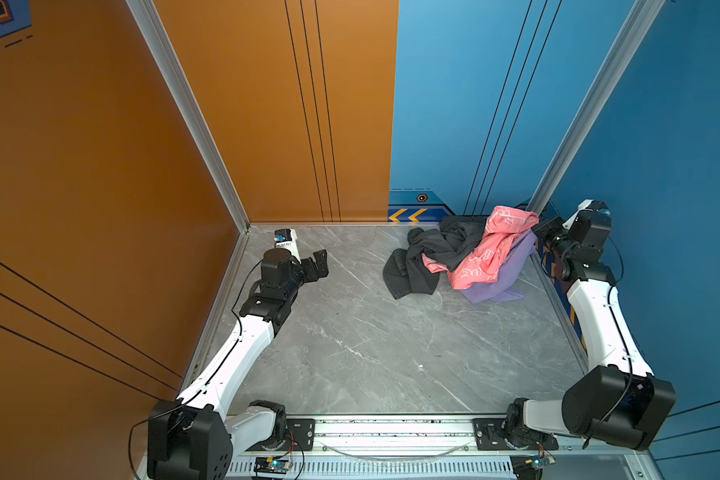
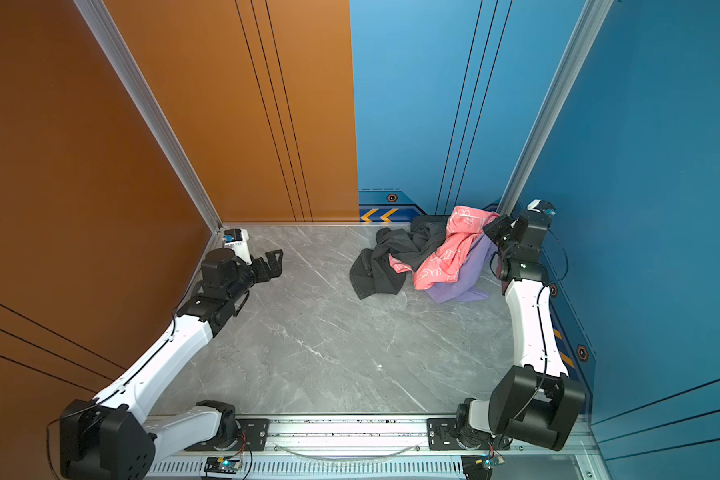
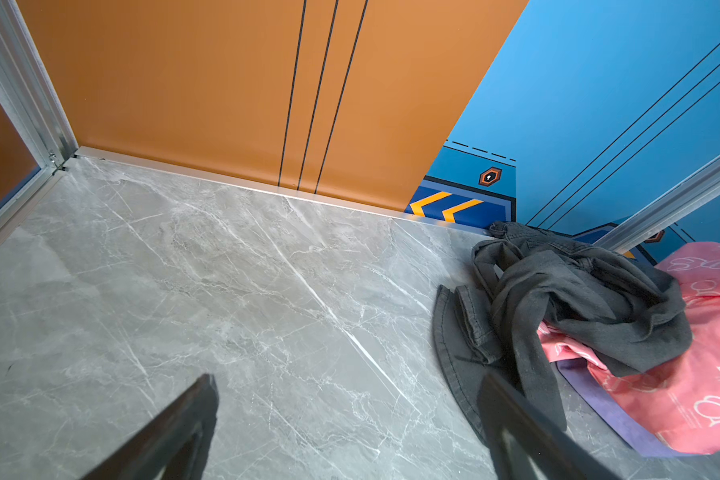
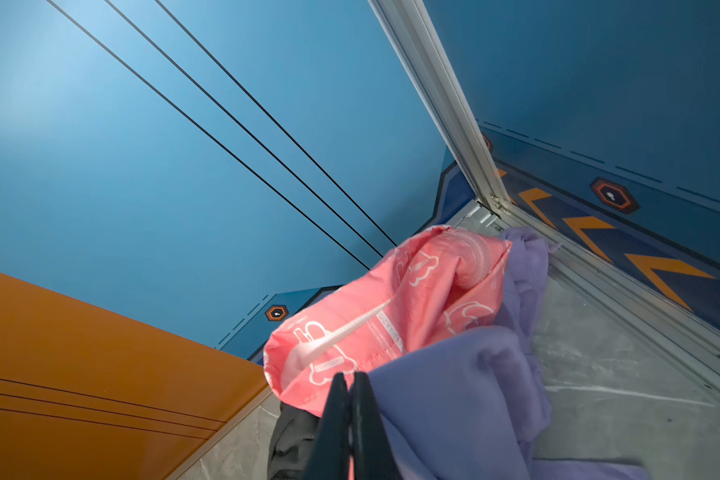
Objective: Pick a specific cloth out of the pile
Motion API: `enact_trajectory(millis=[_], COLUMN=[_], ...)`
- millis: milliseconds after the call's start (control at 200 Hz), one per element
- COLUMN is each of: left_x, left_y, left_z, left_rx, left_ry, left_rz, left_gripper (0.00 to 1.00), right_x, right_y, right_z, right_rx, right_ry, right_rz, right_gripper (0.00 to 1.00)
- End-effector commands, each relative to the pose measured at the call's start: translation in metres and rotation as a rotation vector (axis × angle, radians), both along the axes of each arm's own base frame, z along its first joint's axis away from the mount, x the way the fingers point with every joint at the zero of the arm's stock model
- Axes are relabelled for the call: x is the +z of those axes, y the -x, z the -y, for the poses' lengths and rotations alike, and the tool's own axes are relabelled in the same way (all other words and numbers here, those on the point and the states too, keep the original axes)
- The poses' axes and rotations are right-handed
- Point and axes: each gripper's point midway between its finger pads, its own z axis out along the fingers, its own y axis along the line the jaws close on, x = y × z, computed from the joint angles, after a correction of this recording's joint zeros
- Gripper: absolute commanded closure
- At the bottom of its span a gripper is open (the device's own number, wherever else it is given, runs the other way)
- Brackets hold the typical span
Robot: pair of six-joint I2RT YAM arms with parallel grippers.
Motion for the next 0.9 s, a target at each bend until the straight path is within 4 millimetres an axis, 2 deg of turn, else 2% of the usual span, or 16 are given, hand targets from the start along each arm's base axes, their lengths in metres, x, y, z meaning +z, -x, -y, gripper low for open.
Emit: enact_trajectory(millis=[0, 290, 531, 696, 816, 851, 866, 896], left_x=[0.004, 0.005, 0.004, 0.003, 0.002, 0.002, 0.001, 0.002], left_y=[0.004, 0.002, 0.0, -0.001, -0.001, -0.001, -0.002, -0.002], left_z=[0.001, 0.002, 0.003, 0.004, 0.004, 0.004, 0.004, 0.004], left_rx=[0.0, -0.002, -0.005, -0.008, -0.008, -0.007, -0.008, -0.008], left_ry=[0.012, 0.011, 0.012, 0.012, 0.012, 0.012, 0.011, 0.013], left_rz=[0.019, 0.02, 0.022, 0.02, 0.019, 0.02, 0.018, 0.018], left_gripper=[0.02, 0.02, 0.02, 0.02, 0.02, 0.02, 0.02, 0.02], right_x=[0.061, 0.122, 0.159, 0.17, 0.166, 0.157, 0.166, 0.164], right_y=[-0.003, -0.005, -0.008, -0.016, -0.023, -0.027, -0.025, -0.026], right_z=[-0.005, -0.019, -0.051, -0.09, -0.128, -0.142, -0.148, -0.159], right_rx=[0.019, 0.05, 0.123, 0.228, 0.329, 0.363, 0.377, 0.407], right_ry=[0.028, 0.048, 0.066, 0.095, 0.14, 0.154, 0.163, 0.178], right_rz=[0.159, 0.284, 0.35, 0.347, 0.317, 0.29, 0.307, 0.296], right_gripper=[1.0, 1.0, 1.0, 1.0, 1.0, 1.0, 1.0, 1.0])
